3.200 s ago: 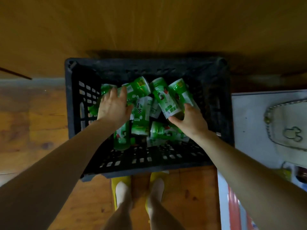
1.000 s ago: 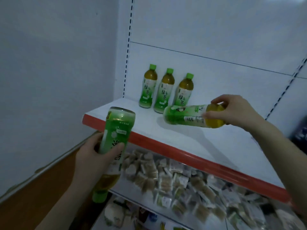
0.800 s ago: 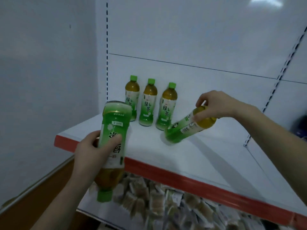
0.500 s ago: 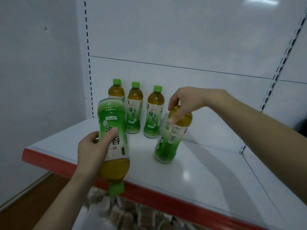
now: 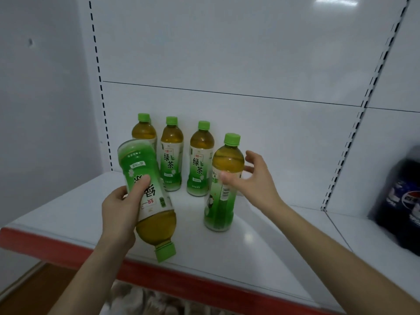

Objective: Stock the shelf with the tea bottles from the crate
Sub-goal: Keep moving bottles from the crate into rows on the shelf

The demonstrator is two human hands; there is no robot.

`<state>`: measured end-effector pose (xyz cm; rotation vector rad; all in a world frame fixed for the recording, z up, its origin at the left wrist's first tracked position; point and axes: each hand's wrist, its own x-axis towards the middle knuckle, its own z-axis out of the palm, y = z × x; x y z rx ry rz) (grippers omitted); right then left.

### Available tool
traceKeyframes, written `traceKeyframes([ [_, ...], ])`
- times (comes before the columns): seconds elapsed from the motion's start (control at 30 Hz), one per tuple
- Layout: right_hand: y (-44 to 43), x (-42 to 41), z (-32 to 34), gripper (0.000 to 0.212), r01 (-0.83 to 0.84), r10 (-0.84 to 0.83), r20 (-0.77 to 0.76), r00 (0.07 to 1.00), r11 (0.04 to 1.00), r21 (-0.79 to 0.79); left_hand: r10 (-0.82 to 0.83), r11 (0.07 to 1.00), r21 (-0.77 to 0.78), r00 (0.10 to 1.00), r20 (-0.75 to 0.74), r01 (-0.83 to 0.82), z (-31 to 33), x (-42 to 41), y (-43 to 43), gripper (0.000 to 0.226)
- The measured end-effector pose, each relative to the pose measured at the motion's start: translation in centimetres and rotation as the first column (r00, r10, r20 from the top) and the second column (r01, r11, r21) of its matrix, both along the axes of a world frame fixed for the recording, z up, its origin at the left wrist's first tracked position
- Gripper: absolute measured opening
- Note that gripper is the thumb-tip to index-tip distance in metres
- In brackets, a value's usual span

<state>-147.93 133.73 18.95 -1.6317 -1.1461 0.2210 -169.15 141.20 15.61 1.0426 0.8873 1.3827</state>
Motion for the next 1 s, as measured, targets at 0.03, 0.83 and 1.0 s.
traceKeyframes([
  [0.03,-0.2,-0.2,-0.9,0.097,0.018,-0.017,0.015,1.0,0.999,-0.047,-0.011,1.0,-0.001,1.0,0.005,0.011,0.0,0.1,0.2,0.014],
  [0.83,1.9,1.7,-5.3,0.064,-0.174,0.167,-0.056,0.984,0.971,-0.164,-0.065,0.998,-0.021,0.998,-0.005,0.065,-1.7,1.9,3.0,0.008],
  [1.0,2.5,4.7,-3.6,0.062,-0.432,0.397,-0.172,0.902,0.847,-0.309,-0.057,0.998,-0.036,0.998,-0.013,0.056,-1.9,2.0,3.2,0.01],
])
